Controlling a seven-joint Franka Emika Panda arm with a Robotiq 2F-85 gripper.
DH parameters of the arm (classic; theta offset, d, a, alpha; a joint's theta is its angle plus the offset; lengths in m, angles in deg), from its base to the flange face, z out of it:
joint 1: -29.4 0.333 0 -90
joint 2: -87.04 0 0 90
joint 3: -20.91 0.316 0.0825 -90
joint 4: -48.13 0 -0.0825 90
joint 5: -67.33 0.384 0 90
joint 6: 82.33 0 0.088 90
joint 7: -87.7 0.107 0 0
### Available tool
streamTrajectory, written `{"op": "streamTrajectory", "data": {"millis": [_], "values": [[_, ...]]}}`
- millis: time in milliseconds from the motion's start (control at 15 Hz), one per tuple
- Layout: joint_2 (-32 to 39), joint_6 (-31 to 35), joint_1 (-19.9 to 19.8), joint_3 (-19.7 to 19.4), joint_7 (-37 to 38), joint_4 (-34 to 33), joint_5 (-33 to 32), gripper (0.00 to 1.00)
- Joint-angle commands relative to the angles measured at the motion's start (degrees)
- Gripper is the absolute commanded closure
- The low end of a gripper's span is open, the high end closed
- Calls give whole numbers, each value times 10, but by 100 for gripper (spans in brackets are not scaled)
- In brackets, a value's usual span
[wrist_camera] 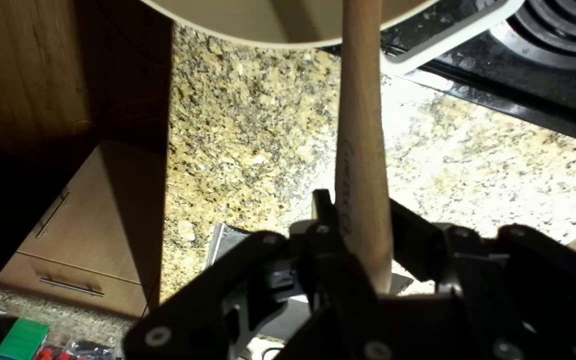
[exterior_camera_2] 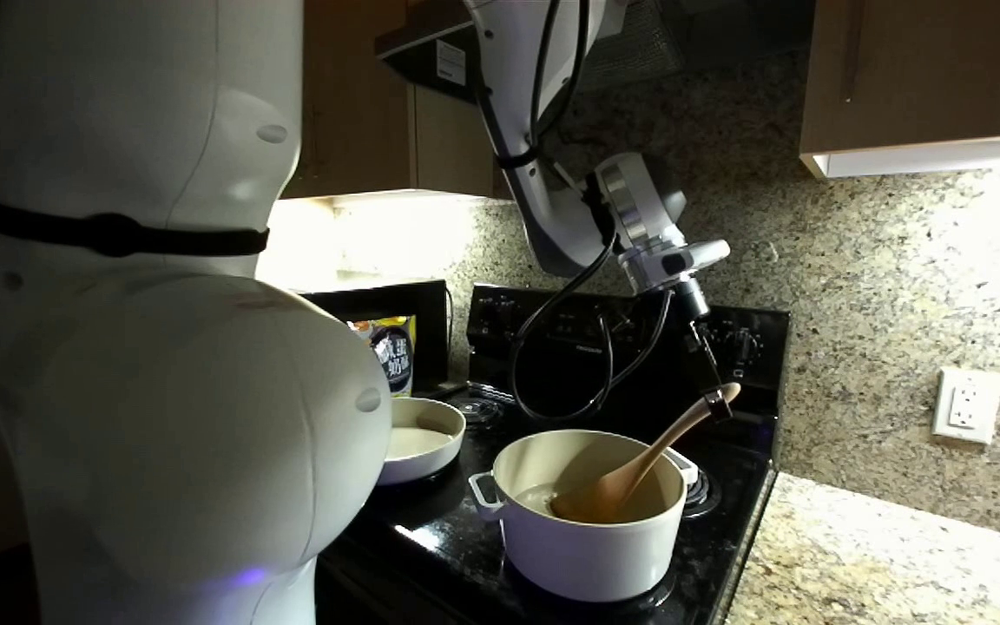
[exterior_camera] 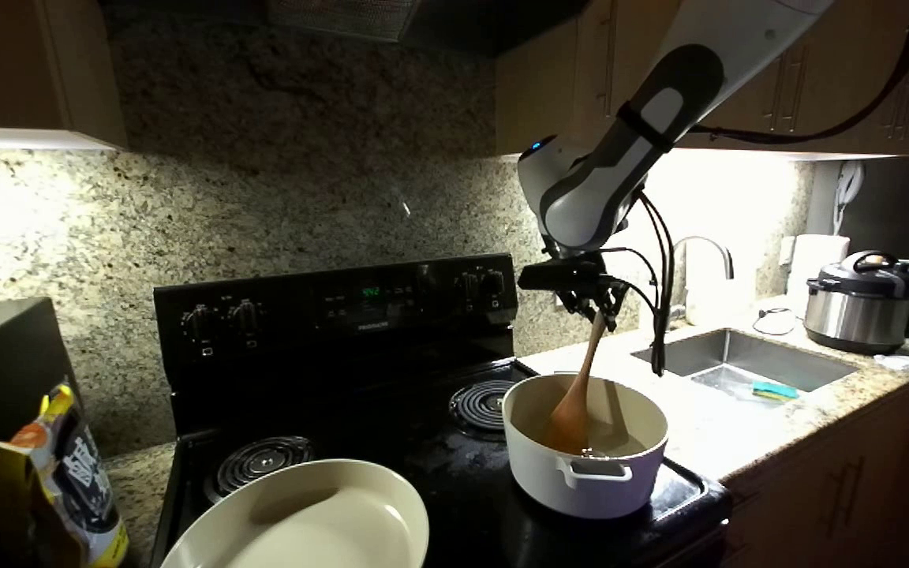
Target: Stir in the pot with the wooden spoon
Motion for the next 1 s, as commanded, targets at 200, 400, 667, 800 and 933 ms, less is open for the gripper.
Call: {"op": "streamTrajectory", "data": {"millis": [200,400,667,800,933], "values": [[-3,6,10,20,-56,5,13,92],[-12,0,3,13,-49,8,9,92],[-10,-25,-4,-1,-41,13,2,92],[-16,-32,-9,-8,-38,19,2,92],[-15,-33,-11,-11,-41,21,5,92]]}}
